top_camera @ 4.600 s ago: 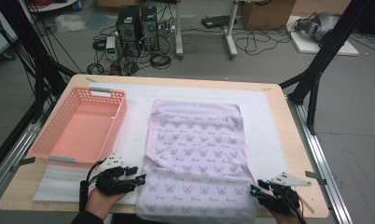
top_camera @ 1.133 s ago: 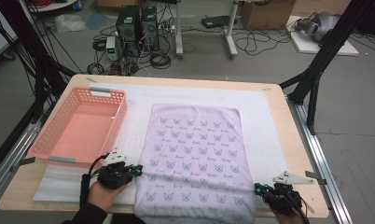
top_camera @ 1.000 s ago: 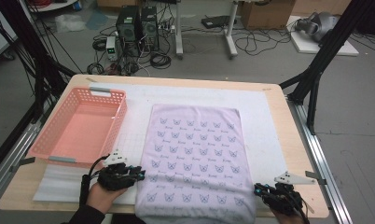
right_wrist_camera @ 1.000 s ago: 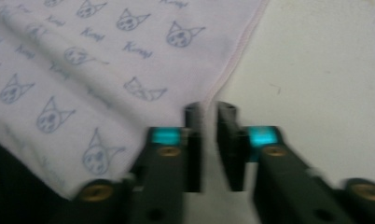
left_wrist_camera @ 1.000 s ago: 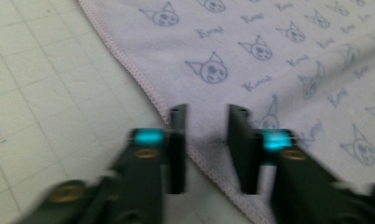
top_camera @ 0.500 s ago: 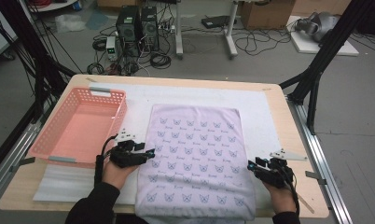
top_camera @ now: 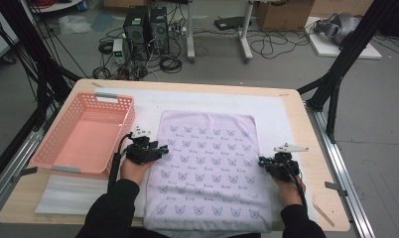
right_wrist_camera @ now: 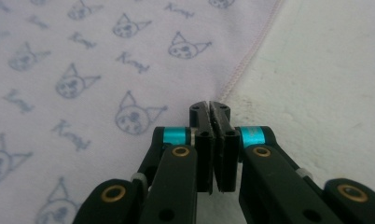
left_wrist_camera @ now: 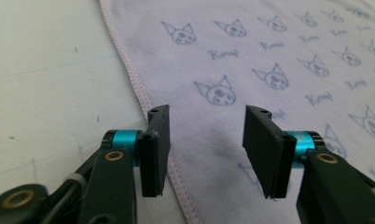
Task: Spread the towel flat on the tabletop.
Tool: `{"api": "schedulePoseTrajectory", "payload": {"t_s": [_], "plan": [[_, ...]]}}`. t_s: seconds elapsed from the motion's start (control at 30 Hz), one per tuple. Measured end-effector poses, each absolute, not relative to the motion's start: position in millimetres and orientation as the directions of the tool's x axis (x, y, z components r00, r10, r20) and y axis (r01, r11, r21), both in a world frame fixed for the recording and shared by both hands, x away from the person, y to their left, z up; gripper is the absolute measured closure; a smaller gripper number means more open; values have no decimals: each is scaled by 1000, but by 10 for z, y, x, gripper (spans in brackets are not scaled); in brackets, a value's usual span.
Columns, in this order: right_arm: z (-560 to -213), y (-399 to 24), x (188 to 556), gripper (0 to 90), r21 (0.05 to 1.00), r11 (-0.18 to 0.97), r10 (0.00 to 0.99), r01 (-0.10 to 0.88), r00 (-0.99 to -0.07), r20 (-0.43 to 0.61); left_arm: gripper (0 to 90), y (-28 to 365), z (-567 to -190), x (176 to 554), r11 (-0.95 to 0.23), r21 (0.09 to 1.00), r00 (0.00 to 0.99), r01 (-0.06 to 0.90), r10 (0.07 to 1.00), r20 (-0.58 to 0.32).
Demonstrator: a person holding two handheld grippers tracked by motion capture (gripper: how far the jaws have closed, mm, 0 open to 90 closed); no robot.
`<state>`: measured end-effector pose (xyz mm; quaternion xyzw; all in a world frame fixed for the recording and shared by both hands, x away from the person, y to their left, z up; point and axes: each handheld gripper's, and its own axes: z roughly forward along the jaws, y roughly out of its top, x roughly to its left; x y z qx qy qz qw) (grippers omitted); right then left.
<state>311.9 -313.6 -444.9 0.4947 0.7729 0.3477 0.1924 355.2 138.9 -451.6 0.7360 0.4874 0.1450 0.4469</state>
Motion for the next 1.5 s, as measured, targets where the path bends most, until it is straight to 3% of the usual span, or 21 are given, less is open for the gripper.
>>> {"api": "schedulePoseTrajectory", "payload": {"t_s": [0.2,0.23,0.3,0.4,0.53,0.57,0.73,0.83,0.87,0.93,1.17,1.23,1.27,1.3,1.37,1.5], "plan": [[-4425,-3181,3130,873,724,258,909,639,-414,41,448,1384,-4466,3722,-107,796,466,595,854,-234],[-4407,-3182,3136,850,722,258,908,641,-416,45,443,1378,-4458,3755,-109,799,465,591,856,-227],[-4354,-3204,3175,680,739,233,911,632,-409,62,435,1372,-4459,3823,-105,805,458,584,861,-220],[-4291,-3259,3290,580,779,203,910,594,-408,73,428,1359,-4485,3929,-83,818,435,569,875,-214],[-4327,-3274,3525,565,777,198,914,597,-398,73,445,1360,-4517,4100,-79,800,391,594,898,-203],[-4348,-3273,3589,565,777,195,912,598,-402,81,452,1356,-4512,4126,-76,813,385,577,903,-189],[-4444,-3210,3868,571,756,175,921,631,-376,100,676,1315,-4514,4261,-148,793,389,592,913,-121],[-4483,-3142,3986,724,745,201,919,636,-387,81,863,1318,-4516,4271,-158,795,398,586,910,-112],[-4479,-3135,4008,868,746,194,920,637,-383,88,872,1319,-4517,4274,-155,795,394,586,912,-113],[-4472,-3134,4051,886,737,179,919,651,-378,110,878,1331,-4516,4281,-122,795,359,594,925,-126],[-4478,-3100,4093,888,755,180,954,630,-299,22,883,1365,-4513,4302,-79,802,301,592,945,-129],[-4469,-3094,4088,867,758,191,954,624,-300,7,842,1375,-4502,4290,-80,809,313,582,940,-132],[-4457,-3092,4075,834,759,189,957,623,-290,-1,757,1375,-4491,4281,-77,816,334,573,931,-147],[-4436,-3107,4063,736,762,193,959,618,-284,-12,664,1372,-4478,4273,-68,820,348,568,923,-164],[-4382,-3149,4030,668,771,168,957,614,-288,20,537,1357,-4426,4234,-65,832,383,551,905,-183],[-4247,-3201,3857,537,810,155,945,566,-324,46,416,1311,-4300,4117,-70,862,473,503,857,-206]]}}
